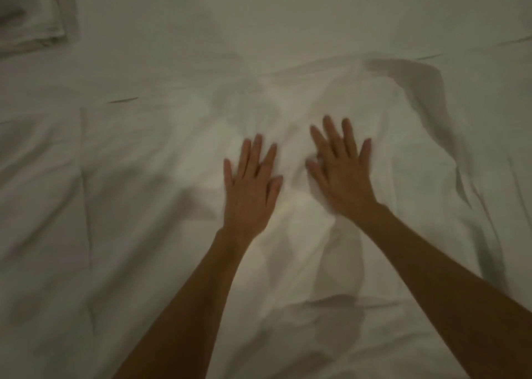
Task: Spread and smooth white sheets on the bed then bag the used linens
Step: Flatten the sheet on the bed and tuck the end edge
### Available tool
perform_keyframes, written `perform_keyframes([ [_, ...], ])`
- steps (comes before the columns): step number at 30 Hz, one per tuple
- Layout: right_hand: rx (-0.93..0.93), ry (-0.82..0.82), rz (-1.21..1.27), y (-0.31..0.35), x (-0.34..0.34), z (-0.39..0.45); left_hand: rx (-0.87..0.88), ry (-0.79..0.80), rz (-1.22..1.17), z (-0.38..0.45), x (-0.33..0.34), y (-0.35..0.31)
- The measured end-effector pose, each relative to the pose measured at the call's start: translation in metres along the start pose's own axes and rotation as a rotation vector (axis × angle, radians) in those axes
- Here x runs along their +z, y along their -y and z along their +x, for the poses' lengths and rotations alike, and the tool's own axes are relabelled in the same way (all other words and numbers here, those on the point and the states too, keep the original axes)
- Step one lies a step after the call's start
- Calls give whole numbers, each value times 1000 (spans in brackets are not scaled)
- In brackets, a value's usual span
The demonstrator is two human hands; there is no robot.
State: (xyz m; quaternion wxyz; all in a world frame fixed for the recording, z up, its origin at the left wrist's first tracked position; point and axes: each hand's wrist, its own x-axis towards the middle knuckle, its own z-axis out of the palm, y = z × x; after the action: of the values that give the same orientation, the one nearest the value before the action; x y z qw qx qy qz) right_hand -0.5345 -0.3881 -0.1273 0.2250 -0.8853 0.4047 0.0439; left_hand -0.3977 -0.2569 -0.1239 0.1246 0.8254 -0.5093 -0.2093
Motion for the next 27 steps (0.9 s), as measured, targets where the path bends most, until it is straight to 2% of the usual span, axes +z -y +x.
perform_keyframes([
  [8, 12, 103, -147, -7, 28, -137, -39, 134, 165, -136, 13, 27],
  [14, 175, 214, -98, -8, 37, -238, -182, 275, 155, -203, 9, 26],
  [20, 244, 215, -36, -4, 52, -314, -200, 298, 163, -250, 23, 20],
  [24, 219, 224, -9, -13, 53, -346, -264, 283, 94, -284, 33, 8],
  [27, 166, 135, 63, -21, 47, -361, -377, 243, -134, -303, 38, -15],
])
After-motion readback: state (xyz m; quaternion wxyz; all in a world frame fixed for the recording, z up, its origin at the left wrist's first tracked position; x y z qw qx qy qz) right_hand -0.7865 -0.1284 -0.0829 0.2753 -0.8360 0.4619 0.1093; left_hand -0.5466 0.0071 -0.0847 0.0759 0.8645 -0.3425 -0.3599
